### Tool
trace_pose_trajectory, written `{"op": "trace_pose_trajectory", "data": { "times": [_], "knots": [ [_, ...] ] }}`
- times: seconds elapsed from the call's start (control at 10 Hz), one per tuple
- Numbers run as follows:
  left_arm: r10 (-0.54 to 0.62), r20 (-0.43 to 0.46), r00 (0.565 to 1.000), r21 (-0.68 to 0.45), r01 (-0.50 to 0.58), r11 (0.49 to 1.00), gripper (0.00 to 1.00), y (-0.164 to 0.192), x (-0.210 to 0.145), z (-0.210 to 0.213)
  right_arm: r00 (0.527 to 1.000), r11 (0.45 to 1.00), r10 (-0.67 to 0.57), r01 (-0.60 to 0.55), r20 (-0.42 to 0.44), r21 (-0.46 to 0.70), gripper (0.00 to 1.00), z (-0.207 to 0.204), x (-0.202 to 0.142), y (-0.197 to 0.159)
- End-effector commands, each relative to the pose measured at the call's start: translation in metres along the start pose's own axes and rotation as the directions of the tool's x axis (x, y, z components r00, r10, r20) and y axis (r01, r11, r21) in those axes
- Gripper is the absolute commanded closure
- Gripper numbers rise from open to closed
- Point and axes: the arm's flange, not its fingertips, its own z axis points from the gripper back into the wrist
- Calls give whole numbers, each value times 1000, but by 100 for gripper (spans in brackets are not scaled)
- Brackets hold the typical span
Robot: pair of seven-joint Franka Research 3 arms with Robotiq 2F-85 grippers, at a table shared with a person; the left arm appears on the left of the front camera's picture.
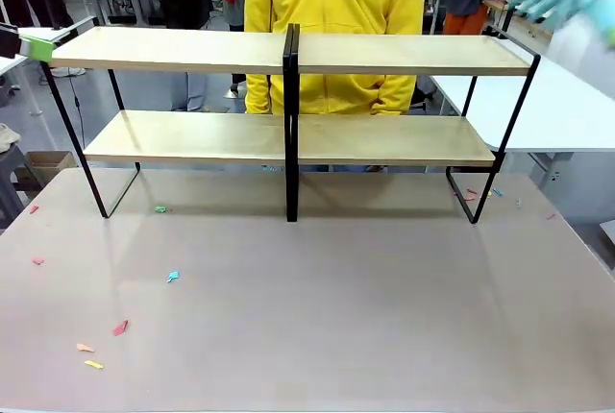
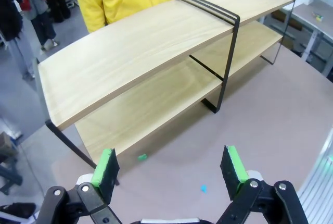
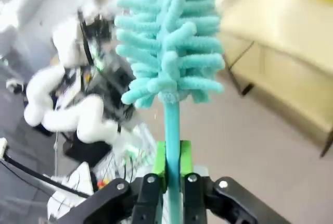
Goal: Clean the shelves.
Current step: Clean another randomly selected level of the Shelf with the Duster.
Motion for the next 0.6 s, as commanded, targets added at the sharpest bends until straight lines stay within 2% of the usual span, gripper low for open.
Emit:
{"op": "trace_pose_trajectory", "data": {
  "times": [0.0, 0.1, 0.2, 0.5],
  "knots": [
    [7, -14, 1000, 8, -7, 1000, 0, -1, 0, 1, 996, 1000, 5, -6, 93, 8, 88, 38, 6, 4],
    [7, -14, 1000, 8, -7, 1000, 0, -1, 0, 1, 996, 999, -27, 25, 87, 23, 88, 34, 0, -8],
    [7, -14, 1000, 8, -7, 1000, 0, -1, 0, 1, 997, 1000, 11, -10, 71, -23, 88, 42, 5, 6],
    [7, -14, 1000, 8, -7, 1000, 0, -1, 0, 1, 997, 1000, 11, -10, 71, -23, 88, 42, 5, 6]
  ]
}}
